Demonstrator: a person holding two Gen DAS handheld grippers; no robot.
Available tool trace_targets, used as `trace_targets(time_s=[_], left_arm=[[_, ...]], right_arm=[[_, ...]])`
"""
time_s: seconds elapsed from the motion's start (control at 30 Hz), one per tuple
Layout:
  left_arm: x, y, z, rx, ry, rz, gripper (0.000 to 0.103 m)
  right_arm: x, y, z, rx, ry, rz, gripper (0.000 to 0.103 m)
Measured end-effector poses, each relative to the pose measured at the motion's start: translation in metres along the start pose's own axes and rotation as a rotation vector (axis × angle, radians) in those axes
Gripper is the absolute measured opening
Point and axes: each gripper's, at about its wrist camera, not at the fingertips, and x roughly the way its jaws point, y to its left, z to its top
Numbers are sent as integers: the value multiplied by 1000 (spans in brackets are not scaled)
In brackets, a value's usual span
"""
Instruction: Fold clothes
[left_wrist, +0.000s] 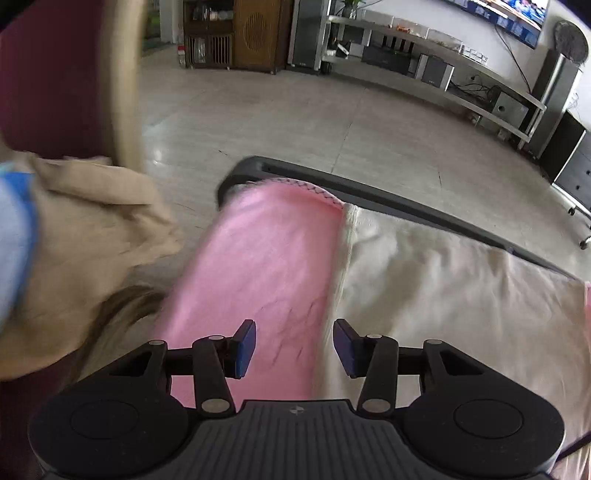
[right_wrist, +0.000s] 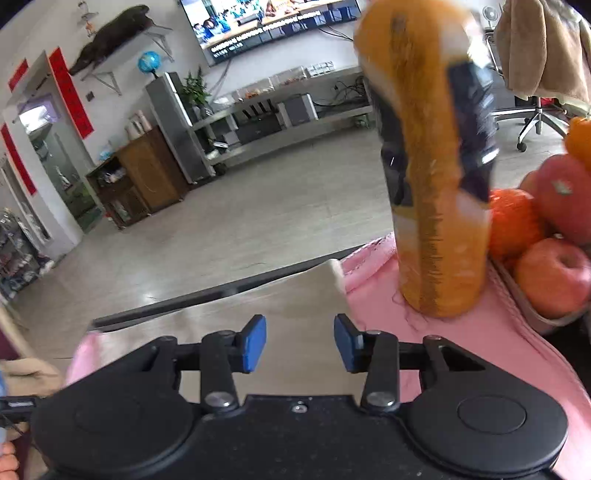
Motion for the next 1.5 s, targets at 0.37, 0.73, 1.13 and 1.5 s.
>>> trace_targets(time_s=[0.37, 0.73, 1.13, 1.5], left_arm=[[75, -42, 42, 138, -87, -86, 34], [53, -76, 24, 297, -283, 52, 5], [-133, -63, -22, 306, -461, 58, 5], [-220, 15, -170, 177, -137, -68, 36]], right_arm=[[104, -16, 12, -23, -16, -11, 42], [117, -25, 14, 12, -5, -10, 7], [-81, 7, 16, -44, -144, 55, 6], [-243, -24, -117, 10, 9, 32, 44]])
